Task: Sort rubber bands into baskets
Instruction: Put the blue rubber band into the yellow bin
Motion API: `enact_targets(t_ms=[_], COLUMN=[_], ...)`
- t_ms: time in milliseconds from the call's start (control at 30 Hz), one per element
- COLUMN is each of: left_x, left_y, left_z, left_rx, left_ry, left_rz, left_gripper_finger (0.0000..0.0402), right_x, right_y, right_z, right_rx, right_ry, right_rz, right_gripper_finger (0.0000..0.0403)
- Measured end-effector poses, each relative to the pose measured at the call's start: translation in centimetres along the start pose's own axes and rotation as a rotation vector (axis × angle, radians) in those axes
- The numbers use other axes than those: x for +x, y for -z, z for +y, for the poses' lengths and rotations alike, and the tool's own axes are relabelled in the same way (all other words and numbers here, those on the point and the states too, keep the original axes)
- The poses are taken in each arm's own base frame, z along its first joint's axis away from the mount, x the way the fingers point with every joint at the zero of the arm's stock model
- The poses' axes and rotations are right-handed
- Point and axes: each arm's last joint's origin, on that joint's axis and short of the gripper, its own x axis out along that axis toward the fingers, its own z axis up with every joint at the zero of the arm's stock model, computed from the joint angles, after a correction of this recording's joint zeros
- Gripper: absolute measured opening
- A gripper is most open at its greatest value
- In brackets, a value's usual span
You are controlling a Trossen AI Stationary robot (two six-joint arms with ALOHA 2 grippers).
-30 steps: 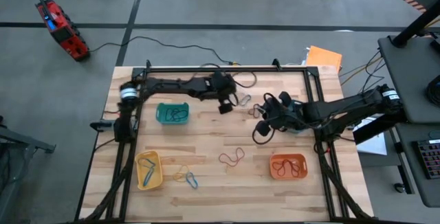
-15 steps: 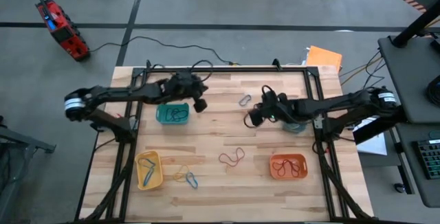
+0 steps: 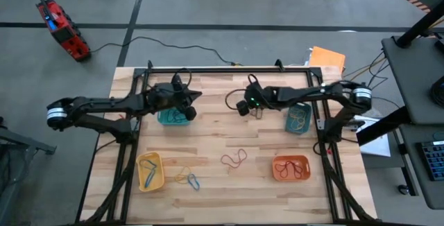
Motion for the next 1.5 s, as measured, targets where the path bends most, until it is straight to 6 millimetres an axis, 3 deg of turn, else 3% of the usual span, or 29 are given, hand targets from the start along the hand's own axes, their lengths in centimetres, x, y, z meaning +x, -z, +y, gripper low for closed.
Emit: enact_targets(t_ms=[500,767,933,1033,1200,1500], left_x=[-0.1,0.1,0.5,1.0,2.2,6.0], left_y=[0.6,0.8,1.1,1.5,2.3,3.3], left_z=[-0.1,-0.1,-0.3,-0.7,-1.8,-4.0], left_rx=[0.006,0.010,0.019,0.042,0.046,0.101], left_ry=[0.001,0.001,0.024,0.143,0.325,0.350], left_rz=[0.003,0.014,0.033,0.048,0.068,0.047], left_gripper_finger=[0.0000,0.0000,0.0000,0.0000,0.0003,0.0053], right_x=[6.2,6.9,6.1,4.8,2.6,-3.2], right_y=[0.5,0.9,1.2,1.0,0.1,0.2], right_z=[1.0,1.5,4.3,5.8,5.8,4.3], right_rx=[-0.041,-0.060,-0.143,-0.179,-0.198,-0.245], right_ry=[0.113,0.055,-0.236,-0.352,-0.336,-0.245], right_rz=[0.169,0.222,0.236,0.195,0.136,0.053], right_gripper_finger=[0.0009,0.0009,0.0009,0.0009,0.0009,0.0009])
